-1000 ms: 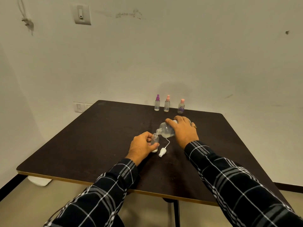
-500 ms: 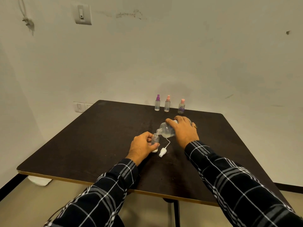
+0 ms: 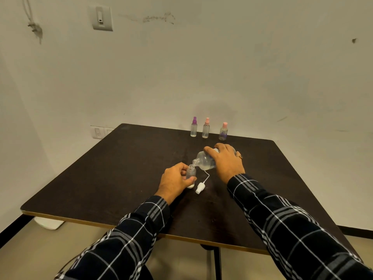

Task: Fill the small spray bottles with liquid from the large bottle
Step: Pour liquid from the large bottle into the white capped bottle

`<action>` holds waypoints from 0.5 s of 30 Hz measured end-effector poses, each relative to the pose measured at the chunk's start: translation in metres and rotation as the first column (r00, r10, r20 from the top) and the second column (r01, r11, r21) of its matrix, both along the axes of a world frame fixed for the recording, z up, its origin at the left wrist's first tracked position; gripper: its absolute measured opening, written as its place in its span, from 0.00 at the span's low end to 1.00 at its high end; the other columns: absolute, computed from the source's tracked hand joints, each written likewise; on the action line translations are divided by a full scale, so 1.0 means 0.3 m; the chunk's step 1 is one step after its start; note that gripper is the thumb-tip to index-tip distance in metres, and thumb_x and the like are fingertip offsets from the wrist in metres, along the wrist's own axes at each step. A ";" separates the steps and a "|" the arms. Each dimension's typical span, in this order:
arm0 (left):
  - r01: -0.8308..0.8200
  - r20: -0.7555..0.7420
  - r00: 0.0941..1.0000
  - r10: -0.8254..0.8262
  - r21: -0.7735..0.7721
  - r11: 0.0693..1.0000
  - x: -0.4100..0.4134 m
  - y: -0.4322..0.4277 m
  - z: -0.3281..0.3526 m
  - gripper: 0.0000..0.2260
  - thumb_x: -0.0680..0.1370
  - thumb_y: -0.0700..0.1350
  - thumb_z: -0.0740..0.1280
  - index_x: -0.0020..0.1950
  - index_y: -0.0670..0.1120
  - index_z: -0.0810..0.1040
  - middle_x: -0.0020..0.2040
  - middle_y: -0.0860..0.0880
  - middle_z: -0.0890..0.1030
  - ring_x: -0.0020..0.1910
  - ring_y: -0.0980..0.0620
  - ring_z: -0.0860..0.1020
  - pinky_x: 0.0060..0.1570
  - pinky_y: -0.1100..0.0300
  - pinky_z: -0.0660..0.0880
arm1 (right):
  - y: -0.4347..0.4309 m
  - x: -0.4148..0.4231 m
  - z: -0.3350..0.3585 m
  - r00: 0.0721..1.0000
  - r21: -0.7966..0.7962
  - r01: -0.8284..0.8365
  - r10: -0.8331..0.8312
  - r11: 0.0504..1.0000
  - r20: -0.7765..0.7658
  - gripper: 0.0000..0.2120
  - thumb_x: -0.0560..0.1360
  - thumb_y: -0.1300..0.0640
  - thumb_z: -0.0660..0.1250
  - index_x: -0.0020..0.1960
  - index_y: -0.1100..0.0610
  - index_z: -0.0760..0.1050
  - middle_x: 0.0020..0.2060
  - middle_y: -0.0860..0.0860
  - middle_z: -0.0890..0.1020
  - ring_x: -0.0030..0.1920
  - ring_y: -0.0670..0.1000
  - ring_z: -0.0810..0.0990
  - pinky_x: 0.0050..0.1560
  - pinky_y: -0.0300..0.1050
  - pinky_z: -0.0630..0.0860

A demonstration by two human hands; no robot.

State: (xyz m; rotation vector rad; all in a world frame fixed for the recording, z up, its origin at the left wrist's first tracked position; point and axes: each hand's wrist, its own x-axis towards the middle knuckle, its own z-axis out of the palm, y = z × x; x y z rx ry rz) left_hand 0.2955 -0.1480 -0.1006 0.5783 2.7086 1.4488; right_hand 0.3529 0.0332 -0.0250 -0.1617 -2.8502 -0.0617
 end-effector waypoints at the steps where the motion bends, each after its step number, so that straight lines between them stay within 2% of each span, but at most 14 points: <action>1: 0.002 -0.001 1.000 -0.002 0.003 1.000 0.000 0.000 0.000 0.13 0.71 0.51 0.79 0.51 0.56 0.80 0.45 0.58 0.84 0.44 0.61 0.83 0.54 0.55 0.81 | 0.000 -0.001 0.000 1.000 0.001 0.001 -0.001 1.000 0.002 0.31 0.76 0.57 0.70 0.74 0.41 0.61 0.72 0.53 0.64 0.74 0.58 0.59 0.69 0.66 0.64; 15: 0.007 -0.008 1.000 -0.007 0.006 1.000 0.008 -0.003 0.010 0.12 0.71 0.50 0.79 0.50 0.57 0.79 0.44 0.58 0.84 0.43 0.63 0.82 0.52 0.59 0.81 | 0.002 -0.009 -0.006 1.000 -0.001 0.005 -0.005 1.000 0.003 0.32 0.76 0.55 0.71 0.74 0.41 0.61 0.72 0.53 0.64 0.74 0.58 0.59 0.70 0.66 0.64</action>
